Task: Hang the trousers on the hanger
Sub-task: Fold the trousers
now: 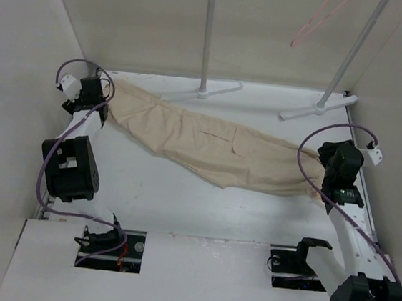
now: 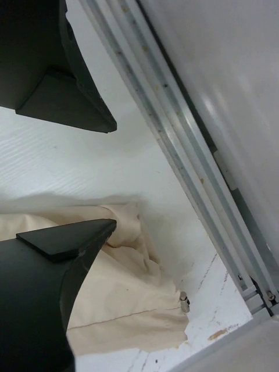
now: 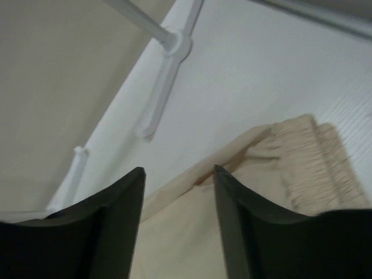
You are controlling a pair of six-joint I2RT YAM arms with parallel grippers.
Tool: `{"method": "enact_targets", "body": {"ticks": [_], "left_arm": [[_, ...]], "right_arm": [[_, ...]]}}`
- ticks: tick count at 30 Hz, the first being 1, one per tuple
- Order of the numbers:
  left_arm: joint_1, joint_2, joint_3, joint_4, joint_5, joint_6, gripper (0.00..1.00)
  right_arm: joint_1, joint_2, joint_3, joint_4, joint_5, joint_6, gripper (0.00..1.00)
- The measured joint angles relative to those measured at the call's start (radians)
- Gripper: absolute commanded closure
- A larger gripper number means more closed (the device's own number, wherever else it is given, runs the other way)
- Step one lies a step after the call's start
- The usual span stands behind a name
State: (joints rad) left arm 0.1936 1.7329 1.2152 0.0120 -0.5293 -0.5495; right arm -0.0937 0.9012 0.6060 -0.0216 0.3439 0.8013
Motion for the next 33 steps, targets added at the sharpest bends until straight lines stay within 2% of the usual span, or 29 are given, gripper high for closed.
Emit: {"method": "enact_targets", "body": {"ticks": [1,3,5,8,13,17,20,22,24,28,32,33], "left_arm": [[0.012,-0.038,-0.055,0.027,0.019,-0.028,0.4],[0.025,-0.071,-0.116,0.066,0.055,-0.068,0.37],[0.022,-0.06,-0.121,0.101,0.098,-0.09,0.34],[0.013,-0.002,-0.09,0.13,0.148,-0.112,0.32],[0.01,0.11,-0.066,0.19,0.221,-0.129,0.32],[0.015,0.169,-0.049,0.227,0.258,-0.135,0.43],[0.023,0.21,-0.013,0.249,0.288,-0.14,0.72],[0.027,0.224,0.004,0.254,0.295,-0.141,0.83],[0.032,0.231,0.011,0.256,0.295,-0.143,0.87],[0.055,0.235,-0.004,0.257,0.28,-0.16,0.87],[0.096,0.235,-0.082,0.265,0.243,-0.183,0.87],[0.105,0.235,-0.107,0.27,0.227,-0.201,0.83]], "right_arm": [[0.023,-0.018,-0.007,-0.001,0.0,-0.006,0.79],[0.07,-0.036,-0.018,-0.001,-0.002,-0.005,0.82],[0.117,-0.032,-0.023,-0.002,-0.003,-0.009,0.75],[0.171,-0.02,-0.039,-0.002,-0.004,-0.014,0.56],[0.255,0.017,-0.058,0.003,-0.005,-0.031,0.53],[0.325,0.078,-0.059,0.017,-0.004,-0.04,0.54],[0.377,0.127,-0.059,0.036,-0.003,-0.044,0.54],[0.401,0.154,-0.059,0.044,-0.002,-0.045,0.55],[0.417,0.173,-0.06,0.052,0.0,-0.046,0.55],[0.423,0.175,-0.064,0.056,0.01,-0.046,0.54],[0.412,0.163,-0.082,0.06,0.02,-0.047,0.4],[0.403,0.159,-0.087,0.058,0.02,-0.048,0.37]]}}
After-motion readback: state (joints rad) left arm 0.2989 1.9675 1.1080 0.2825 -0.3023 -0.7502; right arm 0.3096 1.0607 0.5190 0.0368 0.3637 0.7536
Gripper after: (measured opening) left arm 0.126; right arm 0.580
